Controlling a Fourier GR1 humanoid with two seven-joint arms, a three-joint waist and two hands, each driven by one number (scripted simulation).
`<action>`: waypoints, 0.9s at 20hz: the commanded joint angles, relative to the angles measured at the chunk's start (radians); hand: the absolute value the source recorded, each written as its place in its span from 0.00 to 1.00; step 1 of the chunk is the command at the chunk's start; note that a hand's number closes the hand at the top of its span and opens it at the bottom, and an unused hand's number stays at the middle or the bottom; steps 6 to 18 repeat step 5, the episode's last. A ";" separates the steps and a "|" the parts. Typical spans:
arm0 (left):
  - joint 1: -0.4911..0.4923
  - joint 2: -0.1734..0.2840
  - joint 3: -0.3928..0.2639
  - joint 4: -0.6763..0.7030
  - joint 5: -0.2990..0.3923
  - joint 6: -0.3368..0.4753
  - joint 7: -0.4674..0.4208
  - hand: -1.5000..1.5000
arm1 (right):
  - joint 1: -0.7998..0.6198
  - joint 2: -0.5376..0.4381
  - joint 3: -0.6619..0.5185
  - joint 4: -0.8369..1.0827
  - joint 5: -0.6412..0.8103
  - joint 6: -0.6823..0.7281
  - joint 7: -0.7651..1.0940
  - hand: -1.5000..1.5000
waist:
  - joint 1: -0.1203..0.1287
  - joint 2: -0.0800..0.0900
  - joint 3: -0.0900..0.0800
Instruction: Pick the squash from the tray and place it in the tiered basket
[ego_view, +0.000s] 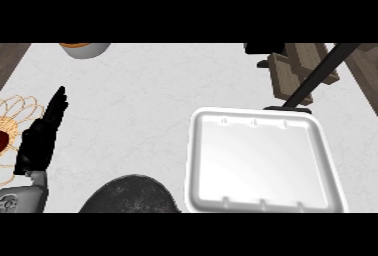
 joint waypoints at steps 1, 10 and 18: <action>0.000 -0.012 -0.001 0.032 -0.018 0.013 -0.023 0.50 | 0.119 -0.081 -0.096 -0.119 -0.105 0.115 0.003 0.00 | -0.009 0.001 0.000; -0.013 -0.020 -0.009 -0.029 -0.007 0.004 0.055 0.50 | 0.260 -0.097 -0.234 -0.209 -0.214 0.156 -0.032 0.00 | -0.010 -0.001 0.001; -0.013 -0.020 -0.009 -0.029 -0.007 0.004 0.055 0.50 | 0.260 -0.097 -0.234 -0.209 -0.214 0.156 -0.032 0.00 | -0.010 -0.001 0.001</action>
